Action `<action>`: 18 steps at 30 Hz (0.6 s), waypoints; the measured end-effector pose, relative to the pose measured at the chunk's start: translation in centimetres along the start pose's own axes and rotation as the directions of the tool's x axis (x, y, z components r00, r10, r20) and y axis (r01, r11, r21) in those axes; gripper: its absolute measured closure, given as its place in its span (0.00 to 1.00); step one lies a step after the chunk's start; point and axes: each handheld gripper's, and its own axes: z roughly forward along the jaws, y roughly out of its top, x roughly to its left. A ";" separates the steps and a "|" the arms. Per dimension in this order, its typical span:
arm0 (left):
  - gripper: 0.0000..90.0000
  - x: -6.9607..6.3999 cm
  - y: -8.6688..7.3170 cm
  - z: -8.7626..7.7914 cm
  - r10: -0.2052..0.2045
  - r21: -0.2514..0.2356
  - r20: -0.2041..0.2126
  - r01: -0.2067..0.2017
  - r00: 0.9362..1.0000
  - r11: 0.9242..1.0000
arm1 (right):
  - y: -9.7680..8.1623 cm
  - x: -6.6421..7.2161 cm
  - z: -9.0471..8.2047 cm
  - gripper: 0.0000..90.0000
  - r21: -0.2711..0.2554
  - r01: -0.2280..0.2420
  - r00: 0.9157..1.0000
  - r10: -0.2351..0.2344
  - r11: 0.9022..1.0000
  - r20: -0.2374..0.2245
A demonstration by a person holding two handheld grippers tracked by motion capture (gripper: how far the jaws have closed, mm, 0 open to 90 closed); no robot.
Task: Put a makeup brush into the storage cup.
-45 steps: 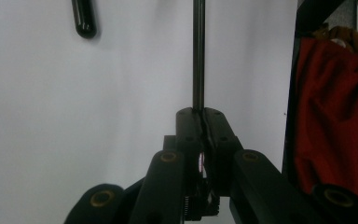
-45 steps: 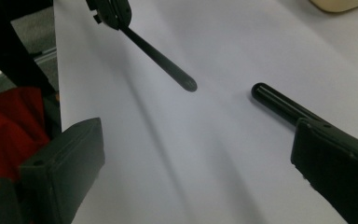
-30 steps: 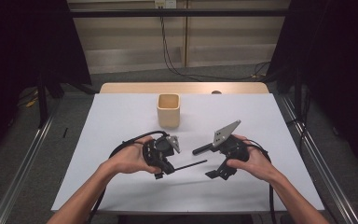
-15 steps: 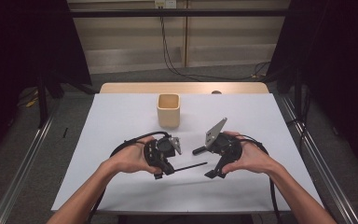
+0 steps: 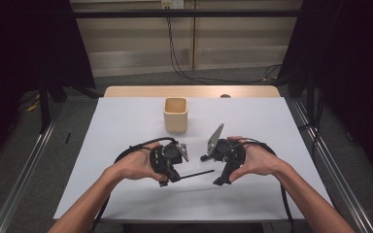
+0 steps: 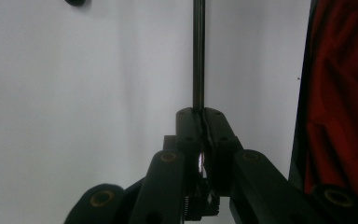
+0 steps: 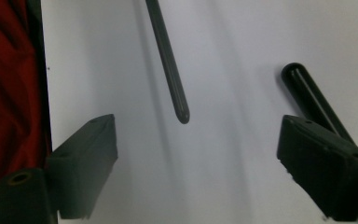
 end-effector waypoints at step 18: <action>0.95 0.2 0.3 0.3 0.020 0.011 0.001 -0.020 1.000 1.000 | 1.7 0.3 0.5 0.68 -0.010 0.067 0.997 -0.068 0.998 -0.036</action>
